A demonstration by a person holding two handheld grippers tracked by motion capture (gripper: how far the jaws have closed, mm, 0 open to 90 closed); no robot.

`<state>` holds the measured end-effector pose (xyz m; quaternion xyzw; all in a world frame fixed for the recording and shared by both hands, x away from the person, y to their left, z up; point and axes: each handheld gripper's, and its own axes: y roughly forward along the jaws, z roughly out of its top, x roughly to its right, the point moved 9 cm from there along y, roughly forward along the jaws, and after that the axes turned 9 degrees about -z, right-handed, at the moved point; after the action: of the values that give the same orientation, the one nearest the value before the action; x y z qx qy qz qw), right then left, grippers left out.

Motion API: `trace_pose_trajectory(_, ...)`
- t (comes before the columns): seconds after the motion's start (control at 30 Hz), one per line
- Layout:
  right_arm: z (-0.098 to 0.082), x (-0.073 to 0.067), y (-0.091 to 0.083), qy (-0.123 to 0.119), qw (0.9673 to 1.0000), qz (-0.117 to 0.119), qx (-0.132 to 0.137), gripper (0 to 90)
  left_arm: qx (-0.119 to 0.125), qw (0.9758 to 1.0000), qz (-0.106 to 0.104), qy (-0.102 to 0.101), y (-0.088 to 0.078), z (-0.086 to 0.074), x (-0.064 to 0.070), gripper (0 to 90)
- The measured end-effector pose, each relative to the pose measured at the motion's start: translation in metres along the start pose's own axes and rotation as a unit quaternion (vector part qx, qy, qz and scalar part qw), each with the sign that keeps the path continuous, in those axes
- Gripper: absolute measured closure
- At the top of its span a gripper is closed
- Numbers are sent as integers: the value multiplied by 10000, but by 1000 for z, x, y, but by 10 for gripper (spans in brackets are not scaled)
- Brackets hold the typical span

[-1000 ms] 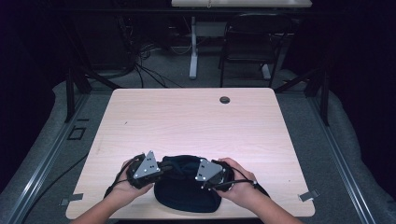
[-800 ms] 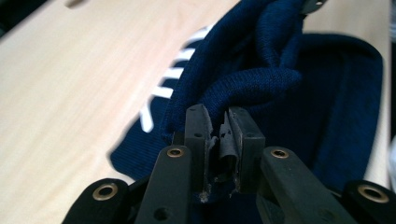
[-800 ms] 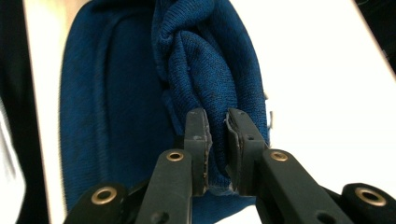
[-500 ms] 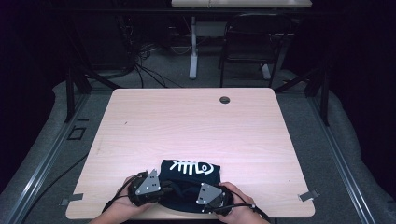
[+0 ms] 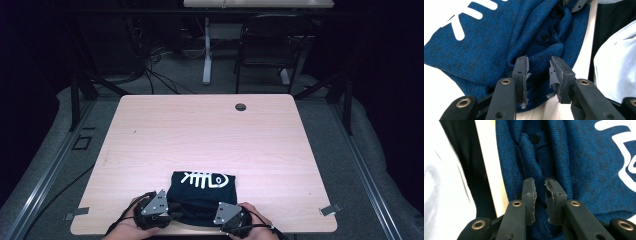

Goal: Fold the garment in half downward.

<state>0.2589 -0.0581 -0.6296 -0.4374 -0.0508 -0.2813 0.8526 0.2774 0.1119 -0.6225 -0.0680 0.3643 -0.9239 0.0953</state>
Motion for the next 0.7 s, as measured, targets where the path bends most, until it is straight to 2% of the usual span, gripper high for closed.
trace_pose_trajectory(0.07, -2, 4, 1, 88, 10000, -18, 2, 784, -5, 10000, 47, -75, 1, 0, -3, 680)
trace_pose_trajectory(0.17, -4, 17, 4, 152, 9998, -147, -70, 779, -188, 9989, 359, -226, 6, -5, -17, 689)
trace_pose_trajectory(0.27, -5, 29, 9, 286, 9993, -224, -75, 764, -128, 9979, 488, -407, 9, -3, -28, 692)
trace_pose_trajectory(0.33, -4, 39, 15, 415, 9987, -284, -52, 755, -130, 9974, 570, -428, 10, 0, -34, 692)
trace_pose_trajectory(0.43, -2, 50, 22, 418, 9984, -381, -5, 721, -60, 9965, 639, -541, 13, 3, -43, 693)
trace_pose_trajectory(0.53, -1, 61, 27, 617, 9968, -510, 81, 706, 6, 9952, 671, -719, 14, 4, -50, 692)
trace_pose_trajectory(0.63, -2, 65, 27, 823, 9953, -496, 103, 695, 79, 9941, 679, -845, 14, 4, -53, 690)
trace_pose_trajectory(0.7, -3, 65, 23, 786, 9958, -460, 109, 689, 143, 9938, 679, -870, 12, 4, -53, 684)
